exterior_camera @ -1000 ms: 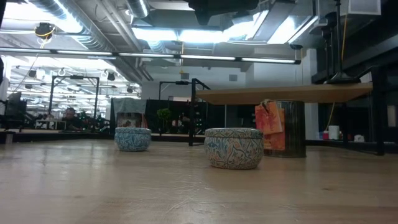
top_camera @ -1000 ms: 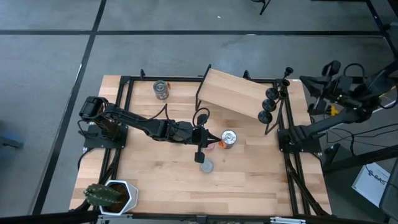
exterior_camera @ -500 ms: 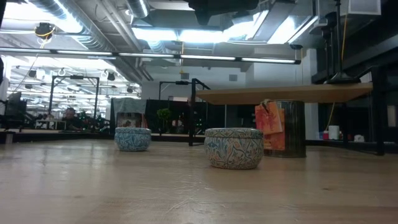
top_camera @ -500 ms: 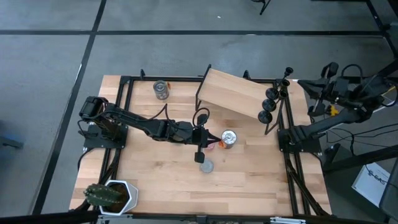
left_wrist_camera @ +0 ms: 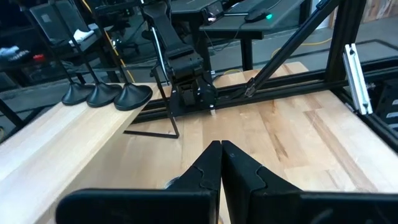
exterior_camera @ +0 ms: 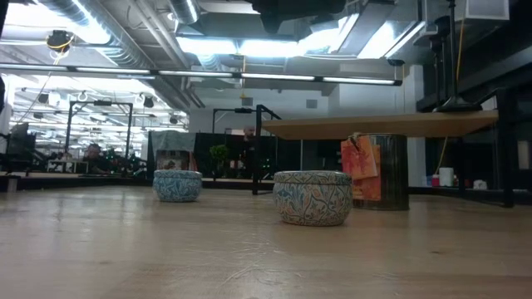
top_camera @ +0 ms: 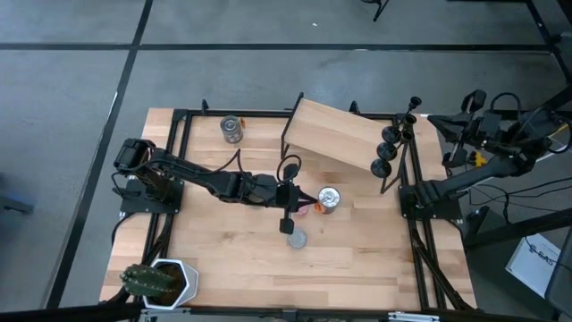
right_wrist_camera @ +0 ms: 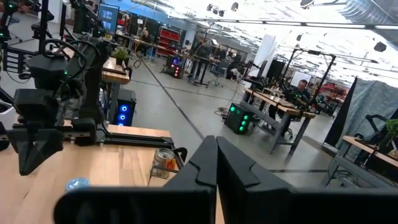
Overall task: Pick & Place candle stick holders
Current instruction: Put the bottom silver scented candle on the shelf
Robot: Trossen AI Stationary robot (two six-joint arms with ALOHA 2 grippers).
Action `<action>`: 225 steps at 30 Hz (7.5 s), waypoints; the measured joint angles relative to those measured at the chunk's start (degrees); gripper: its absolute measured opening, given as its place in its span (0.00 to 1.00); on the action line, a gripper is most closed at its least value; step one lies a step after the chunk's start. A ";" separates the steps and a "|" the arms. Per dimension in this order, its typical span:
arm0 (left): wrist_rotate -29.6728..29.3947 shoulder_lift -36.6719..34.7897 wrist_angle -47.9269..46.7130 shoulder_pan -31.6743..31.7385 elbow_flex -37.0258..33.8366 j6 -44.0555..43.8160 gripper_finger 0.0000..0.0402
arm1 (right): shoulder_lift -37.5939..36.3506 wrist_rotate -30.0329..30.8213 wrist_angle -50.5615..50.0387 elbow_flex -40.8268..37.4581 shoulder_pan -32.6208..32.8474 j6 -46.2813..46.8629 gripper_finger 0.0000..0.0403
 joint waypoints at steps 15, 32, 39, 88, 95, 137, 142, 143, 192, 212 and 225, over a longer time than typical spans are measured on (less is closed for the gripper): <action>-0.04 0.00 -0.95 0.02 0.00 2.41 0.02 | 0.00 0.02 0.04 0.00 0.00 -0.02 0.01; -0.04 0.00 -0.94 0.02 0.00 2.44 0.02 | -0.02 0.02 0.04 -0.02 0.02 -0.02 0.01; -0.02 0.00 -0.94 0.02 0.00 2.43 0.01 | -0.01 0.04 0.07 -0.02 0.01 -0.02 0.01; 8.00 0.00 -1.49 -2.53 0.00 3.92 0.23 | -0.01 0.04 0.04 -0.02 0.02 -0.03 0.01; 8.07 0.00 -0.96 -2.56 0.00 3.92 0.27 | 0.00 0.04 0.07 -0.03 0.01 -0.04 0.01; 7.06 1.50 2.30 -8.66 0.00 0.65 0.26 | 0.00 0.02 0.04 -0.04 0.00 -0.02 0.01; 6.52 3.82 3.66 -7.64 0.00 4.22 0.25 | 0.00 0.04 0.04 -0.04 0.00 -0.04 0.01; 6.33 4.17 3.69 -7.23 0.00 4.87 0.25 | 0.00 0.04 0.02 -0.04 0.01 -0.03 0.01; -11.19 30.58 -28.88 -0.65 34.46 -11.20 0.37 | -0.02 0.13 -0.17 -0.04 0.02 -0.02 0.01; -10.13 31.47 -35.69 1.05 34.42 -14.11 0.36 | 0.00 0.07 -0.17 -0.04 0.02 -0.02 0.01; -8.24 31.34 -35.69 1.00 34.51 -11.68 0.04 | 0.00 0.00 -0.17 -0.04 0.02 -0.02 0.01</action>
